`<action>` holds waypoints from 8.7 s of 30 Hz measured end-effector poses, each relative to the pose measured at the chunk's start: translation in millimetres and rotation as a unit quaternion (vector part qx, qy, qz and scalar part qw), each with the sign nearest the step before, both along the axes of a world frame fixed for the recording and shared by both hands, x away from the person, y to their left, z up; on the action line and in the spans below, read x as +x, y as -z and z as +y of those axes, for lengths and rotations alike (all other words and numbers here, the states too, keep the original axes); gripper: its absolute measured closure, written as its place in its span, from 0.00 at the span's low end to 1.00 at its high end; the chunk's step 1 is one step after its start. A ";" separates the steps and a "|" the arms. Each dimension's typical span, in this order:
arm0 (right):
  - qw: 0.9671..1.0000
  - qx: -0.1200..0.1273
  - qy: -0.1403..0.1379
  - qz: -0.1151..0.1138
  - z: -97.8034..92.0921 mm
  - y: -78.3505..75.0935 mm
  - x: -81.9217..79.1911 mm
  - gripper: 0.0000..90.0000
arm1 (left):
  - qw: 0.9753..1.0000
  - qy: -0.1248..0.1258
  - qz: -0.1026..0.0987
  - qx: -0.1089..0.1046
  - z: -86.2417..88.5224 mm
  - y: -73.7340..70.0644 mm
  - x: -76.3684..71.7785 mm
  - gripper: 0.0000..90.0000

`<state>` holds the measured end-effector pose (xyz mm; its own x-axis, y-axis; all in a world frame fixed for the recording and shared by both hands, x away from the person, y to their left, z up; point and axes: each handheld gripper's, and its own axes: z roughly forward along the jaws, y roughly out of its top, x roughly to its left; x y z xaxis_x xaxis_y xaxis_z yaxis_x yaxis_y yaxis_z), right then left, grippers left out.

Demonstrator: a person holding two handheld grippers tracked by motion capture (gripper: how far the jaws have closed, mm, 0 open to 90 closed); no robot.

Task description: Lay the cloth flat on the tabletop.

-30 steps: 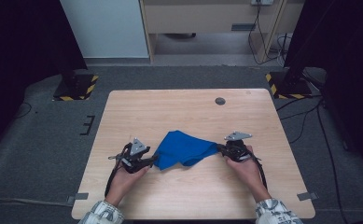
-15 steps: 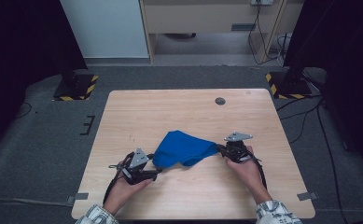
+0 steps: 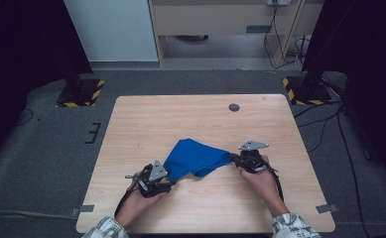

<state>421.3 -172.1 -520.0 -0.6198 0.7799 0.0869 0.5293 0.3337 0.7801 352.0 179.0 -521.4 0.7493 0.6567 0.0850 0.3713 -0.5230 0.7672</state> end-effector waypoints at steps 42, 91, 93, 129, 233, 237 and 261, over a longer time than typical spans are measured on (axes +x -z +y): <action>0.998 0.016 -0.001 -0.066 -11.5 -78.9 11.2 0.98 | 0.986 -0.098 -0.077 -0.110 14.5 -83.0 57.2 0.98; 0.990 0.043 -0.013 -0.136 -22.2 -146.3 -12.4 0.98 | 0.971 -0.104 -0.140 -0.161 32.1 -142.5 34.4 0.98; 0.989 0.042 -0.015 -0.140 -22.9 -149.9 -14.8 0.98 | 0.971 -0.102 -0.144 -0.163 32.2 -146.3 31.8 0.98; 0.981 0.059 -0.027 -0.184 -40.2 -190.4 -48.2 0.98 | 0.966 -0.080 -0.169 -0.177 24.8 -178.2 -5.2 0.98; 0.996 -0.077 0.043 -0.024 -6.4 -68.3 101.3 0.97 | 0.973 -0.201 0.010 -0.110 1.1 -62.9 156.5 0.97; 0.996 -0.082 0.042 -0.018 -4.1 -61.4 107.2 0.97 | 0.973 -0.207 0.017 -0.102 3.5 -57.0 160.2 0.97; 0.993 -0.067 0.098 0.004 4.0 -39.0 136.2 0.69 | 0.960 -0.236 0.023 -0.146 12.1 -34.1 181.6 0.68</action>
<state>557.5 -168.1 -481.0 -0.4541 0.8907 -0.0213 0.5997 0.3232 0.7321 533.6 191.1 -487.3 0.3609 0.9150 -0.1802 0.5515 -0.0536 0.8324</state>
